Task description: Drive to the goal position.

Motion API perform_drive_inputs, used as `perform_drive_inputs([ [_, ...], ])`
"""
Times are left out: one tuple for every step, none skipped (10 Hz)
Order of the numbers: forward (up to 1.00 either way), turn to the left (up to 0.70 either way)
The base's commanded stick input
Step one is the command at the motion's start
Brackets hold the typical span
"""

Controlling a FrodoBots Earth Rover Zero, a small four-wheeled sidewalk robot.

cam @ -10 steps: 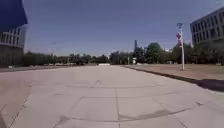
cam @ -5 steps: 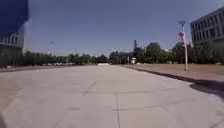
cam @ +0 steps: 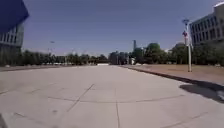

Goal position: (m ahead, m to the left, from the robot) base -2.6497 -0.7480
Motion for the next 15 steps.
perform_drive_inputs([
  [1.00,0.00],
  [1.00,0.00],
  [1.00,0.00],
  [1.00,0.00],
  [1.00,0.00],
  [1.00,0.00],
  [1.00,0.00],
  [1.00,0.00],
  [1.00,0.00],
  [1.00,0.00],
  [1.00,0.00],
  [1.00,0.00],
  [1.00,0.00],
  [1.00,0.00],
  [1.00,0.00],
])
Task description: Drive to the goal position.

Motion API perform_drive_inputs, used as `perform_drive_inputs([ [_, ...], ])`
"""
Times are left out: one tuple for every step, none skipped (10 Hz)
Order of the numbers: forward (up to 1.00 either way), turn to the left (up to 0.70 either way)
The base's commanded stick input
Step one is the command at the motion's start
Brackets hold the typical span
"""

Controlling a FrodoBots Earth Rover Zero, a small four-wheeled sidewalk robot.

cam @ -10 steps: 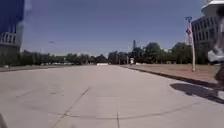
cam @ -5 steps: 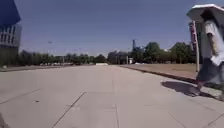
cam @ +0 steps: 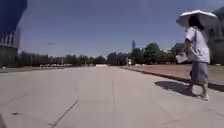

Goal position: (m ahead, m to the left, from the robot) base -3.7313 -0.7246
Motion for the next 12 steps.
perform_drive_inputs([
  [1.00,0.00],
  [1.00,0.10],
  [1.00,0.38],
  [1.00,0.33],
  [1.00,0.02],
  [1.00,0.00],
  [1.00,0.00],
  [1.00,0.00],
  [1.00,0.00],
  [1.00,0.00],
  [1.00,0.00],
  [1.00,0.00],
])
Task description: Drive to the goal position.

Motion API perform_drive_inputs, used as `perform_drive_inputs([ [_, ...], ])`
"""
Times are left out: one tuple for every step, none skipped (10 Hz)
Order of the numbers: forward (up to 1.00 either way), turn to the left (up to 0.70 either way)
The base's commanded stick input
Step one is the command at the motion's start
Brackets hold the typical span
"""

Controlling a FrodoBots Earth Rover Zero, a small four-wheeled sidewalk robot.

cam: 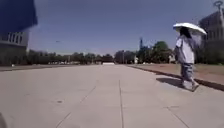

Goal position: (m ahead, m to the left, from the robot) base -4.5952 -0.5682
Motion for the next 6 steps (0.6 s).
perform_drive_inputs([
  [1.00,0.00],
  [1.00,0.00],
  [1.00,0.00],
  [1.00,0.00],
  [1.00,-0.07],
  [1.00,-0.35],
])
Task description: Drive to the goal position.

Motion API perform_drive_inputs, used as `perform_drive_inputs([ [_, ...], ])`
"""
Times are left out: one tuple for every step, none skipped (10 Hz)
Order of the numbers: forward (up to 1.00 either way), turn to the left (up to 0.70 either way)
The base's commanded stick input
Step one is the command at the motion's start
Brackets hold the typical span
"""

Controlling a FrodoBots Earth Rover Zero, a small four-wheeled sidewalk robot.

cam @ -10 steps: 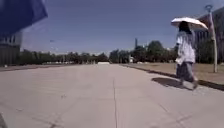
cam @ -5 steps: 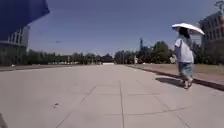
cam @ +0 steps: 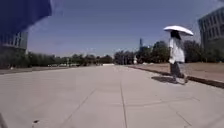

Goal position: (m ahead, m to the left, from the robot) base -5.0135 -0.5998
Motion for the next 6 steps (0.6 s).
perform_drive_inputs([
  [1.00,-0.32],
  [1.00,0.00],
  [1.00,0.00],
  [1.00,0.00],
  [1.00,0.00],
  [1.00,0.00],
])
